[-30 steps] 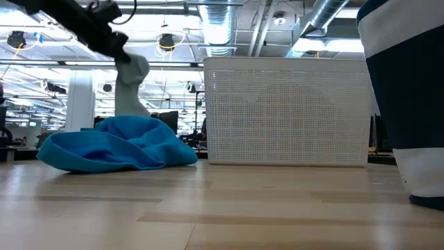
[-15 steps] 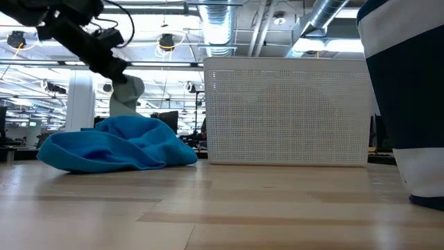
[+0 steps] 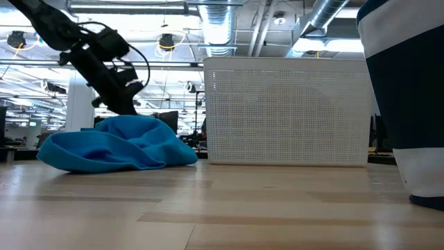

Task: Pick & Place Cloths
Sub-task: Put the gray sock into the blue bin

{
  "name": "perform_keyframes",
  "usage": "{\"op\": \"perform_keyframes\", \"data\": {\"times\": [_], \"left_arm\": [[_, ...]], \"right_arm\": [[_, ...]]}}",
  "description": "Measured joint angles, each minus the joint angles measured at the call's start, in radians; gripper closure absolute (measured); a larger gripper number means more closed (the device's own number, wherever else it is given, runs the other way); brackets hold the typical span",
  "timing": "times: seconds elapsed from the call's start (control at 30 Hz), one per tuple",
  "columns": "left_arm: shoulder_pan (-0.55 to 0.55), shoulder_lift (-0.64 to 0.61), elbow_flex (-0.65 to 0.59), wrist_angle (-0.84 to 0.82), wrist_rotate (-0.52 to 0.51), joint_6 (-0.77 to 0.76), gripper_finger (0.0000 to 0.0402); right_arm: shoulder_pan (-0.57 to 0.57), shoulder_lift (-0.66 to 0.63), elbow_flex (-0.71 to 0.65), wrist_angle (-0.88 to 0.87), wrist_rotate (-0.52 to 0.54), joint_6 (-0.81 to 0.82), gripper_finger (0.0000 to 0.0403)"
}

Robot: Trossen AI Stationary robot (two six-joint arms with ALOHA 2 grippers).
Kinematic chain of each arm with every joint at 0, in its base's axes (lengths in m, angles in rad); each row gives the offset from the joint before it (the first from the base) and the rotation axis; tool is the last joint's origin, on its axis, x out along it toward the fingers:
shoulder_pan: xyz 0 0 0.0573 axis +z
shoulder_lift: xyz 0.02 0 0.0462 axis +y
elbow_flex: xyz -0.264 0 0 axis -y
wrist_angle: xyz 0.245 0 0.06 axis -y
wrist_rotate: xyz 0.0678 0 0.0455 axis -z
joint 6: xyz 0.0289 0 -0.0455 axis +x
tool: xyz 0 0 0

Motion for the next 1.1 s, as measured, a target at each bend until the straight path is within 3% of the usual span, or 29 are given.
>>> {"op": "perform_keyframes", "data": {"times": [0.23,0.37,0.47,0.57,0.83,1.1], "left_arm": [[-0.003,0.122,0.0,0.0,0.071,-0.215,0.0401],[-0.013,0.184,0.0,-0.001,0.062,-0.218,0.0401],[-0.038,0.176,0.0,0.02,0.014,-0.217,0.0396],[-0.04,0.167,0.001,0.026,0.029,-0.2,0.0378],[-0.037,0.169,0.001,0.027,0.127,-0.137,0.0268],[-0.041,0.017,0.038,0.02,0.187,-0.139,0.0146]], "right_arm": [[0.0,0.0,0.0,-0.004,0.001,-0.001,0.0085],[0.0,0.0,0.0,-0.003,0.003,0.0,0.0085],[0.0,0.0,0.0,-0.003,0.004,-0.005,0.0085],[0.001,0.0,0.0,0.0,0.004,-0.019,0.0085],[0.0,0.0,0.0,0.007,0.004,-0.024,0.0085],[0.0,0.0,0.0,0.018,0.004,-0.027,0.0085]]}}
